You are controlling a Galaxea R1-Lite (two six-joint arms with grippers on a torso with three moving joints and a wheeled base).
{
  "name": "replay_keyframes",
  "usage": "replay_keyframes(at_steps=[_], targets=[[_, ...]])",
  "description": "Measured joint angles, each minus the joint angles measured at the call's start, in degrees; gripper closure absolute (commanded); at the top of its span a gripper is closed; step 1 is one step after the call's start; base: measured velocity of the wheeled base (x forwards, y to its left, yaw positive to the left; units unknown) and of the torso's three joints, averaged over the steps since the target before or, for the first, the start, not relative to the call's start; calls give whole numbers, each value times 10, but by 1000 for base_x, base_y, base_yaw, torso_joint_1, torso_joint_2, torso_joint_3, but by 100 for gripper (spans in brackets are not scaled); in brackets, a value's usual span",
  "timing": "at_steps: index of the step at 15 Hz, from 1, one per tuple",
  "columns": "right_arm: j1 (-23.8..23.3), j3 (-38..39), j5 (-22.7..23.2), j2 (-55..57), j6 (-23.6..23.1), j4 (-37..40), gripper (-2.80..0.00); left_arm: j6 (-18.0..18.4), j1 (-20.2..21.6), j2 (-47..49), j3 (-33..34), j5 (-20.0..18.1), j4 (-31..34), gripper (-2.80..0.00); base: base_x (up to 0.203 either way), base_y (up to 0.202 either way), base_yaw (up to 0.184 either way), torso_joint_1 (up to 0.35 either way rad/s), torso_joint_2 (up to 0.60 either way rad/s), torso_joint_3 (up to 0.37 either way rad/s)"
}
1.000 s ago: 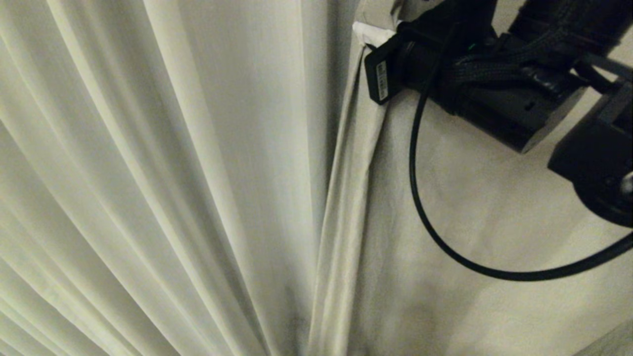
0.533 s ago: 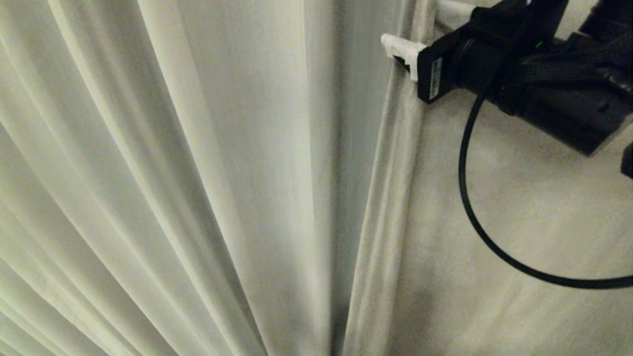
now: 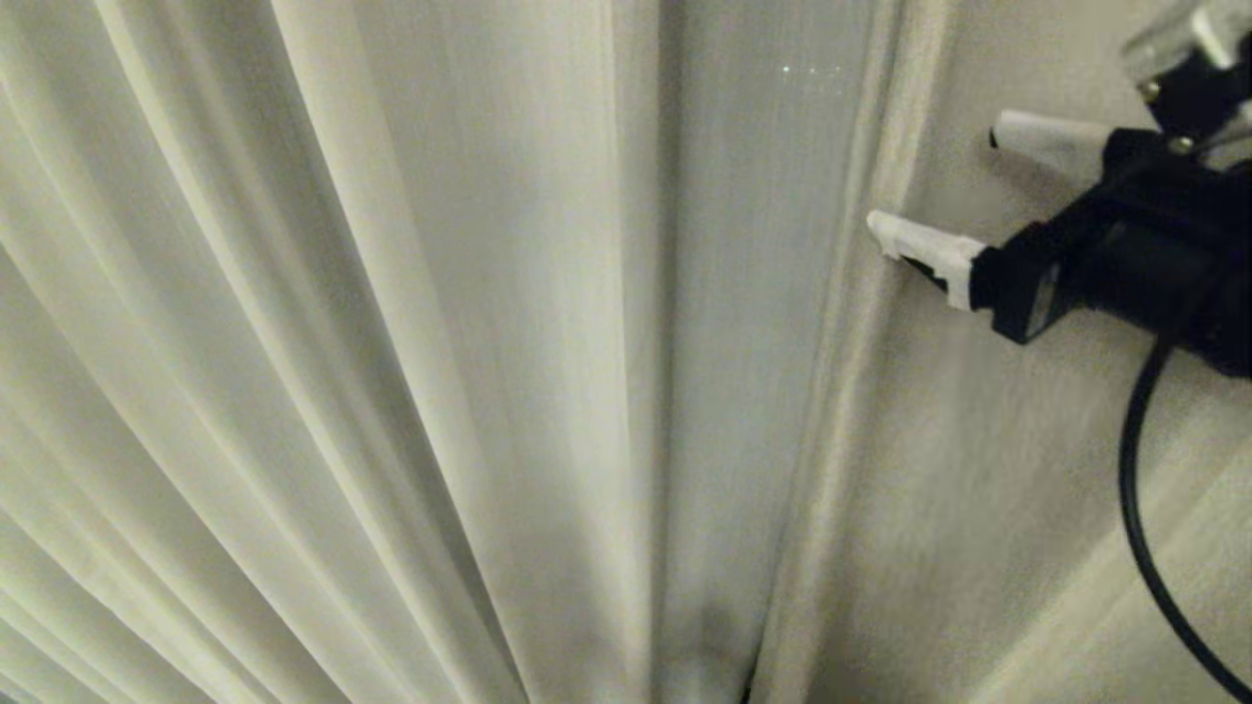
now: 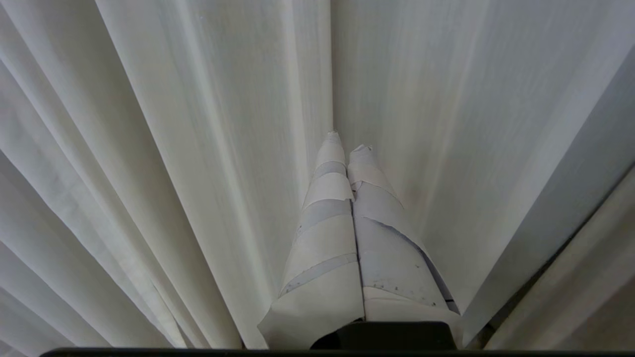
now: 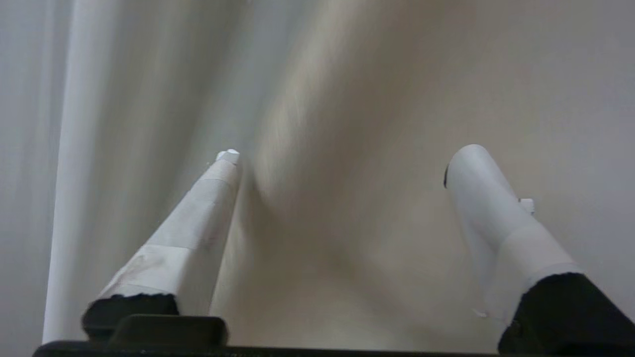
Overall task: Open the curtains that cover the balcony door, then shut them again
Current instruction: Close the outer curtains on both sides
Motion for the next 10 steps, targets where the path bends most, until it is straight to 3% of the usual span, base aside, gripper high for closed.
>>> replay_keyframes(at_steps=[6,10], targets=[[-23,207,-3,-149,39,3,-280,0,0,0,0,0,0,0,0,0,0,0,0,0],[-25,254,-3,-190,62,3,-280,0,0,0,0,0,0,0,0,0,0,0,0,0]])
